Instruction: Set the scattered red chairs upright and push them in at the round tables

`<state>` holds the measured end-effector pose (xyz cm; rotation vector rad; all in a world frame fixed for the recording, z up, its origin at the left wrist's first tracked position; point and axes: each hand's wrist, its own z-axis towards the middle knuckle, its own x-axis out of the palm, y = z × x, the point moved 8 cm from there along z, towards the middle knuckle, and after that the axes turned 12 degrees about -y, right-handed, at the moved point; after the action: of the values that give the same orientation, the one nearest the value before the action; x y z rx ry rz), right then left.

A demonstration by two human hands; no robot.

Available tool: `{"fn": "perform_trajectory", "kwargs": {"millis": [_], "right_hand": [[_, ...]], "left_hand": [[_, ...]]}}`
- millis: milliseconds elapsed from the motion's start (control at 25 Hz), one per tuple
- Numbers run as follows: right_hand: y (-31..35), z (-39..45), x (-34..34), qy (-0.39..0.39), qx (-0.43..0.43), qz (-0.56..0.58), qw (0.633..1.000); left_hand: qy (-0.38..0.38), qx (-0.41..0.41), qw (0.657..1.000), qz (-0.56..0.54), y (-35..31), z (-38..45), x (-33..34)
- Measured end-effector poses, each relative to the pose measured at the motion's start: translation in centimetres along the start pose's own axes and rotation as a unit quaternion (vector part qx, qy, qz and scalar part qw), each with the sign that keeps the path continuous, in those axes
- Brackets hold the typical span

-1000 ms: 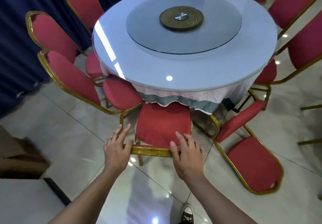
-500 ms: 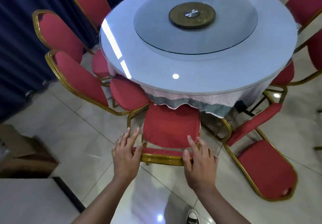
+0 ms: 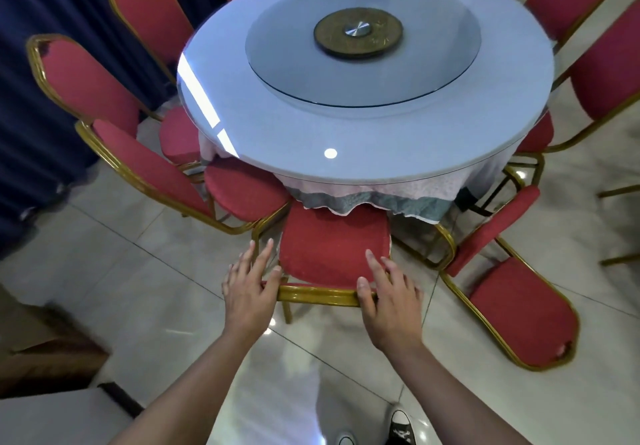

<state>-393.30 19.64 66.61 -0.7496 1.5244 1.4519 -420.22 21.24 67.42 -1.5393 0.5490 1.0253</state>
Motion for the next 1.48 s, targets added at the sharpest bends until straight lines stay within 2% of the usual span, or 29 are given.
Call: {"fn": "perform_trajectory", "kwargs": {"millis": [320, 680, 1040, 1480], "right_hand": [[0.5, -0.5, -0.8, 0.057, 0.011, 0.004, 0.998], [-1.3, -0.6, -6.5, 0.007, -0.020, 0.010, 1.000], [-13.6, -1.6, -14.7, -0.029, 0.021, -0.003, 0.999], [-34.0, -4.2, -26.5, -0.082, 0.086, -0.017, 0.993]], "left_hand": [[0.015, 0.039, 0.999, 0.027, -1.2, -0.5, -0.7], [0.010, 0.114, 0.993, 0.006, -8.8, -3.4, 0.3], [-0.006, 0.187, 0.982, 0.019, -19.0, -10.5, 4.1], [0.043, 0.250, 0.967, -0.017, -38.7, -22.4, 15.1]]}}
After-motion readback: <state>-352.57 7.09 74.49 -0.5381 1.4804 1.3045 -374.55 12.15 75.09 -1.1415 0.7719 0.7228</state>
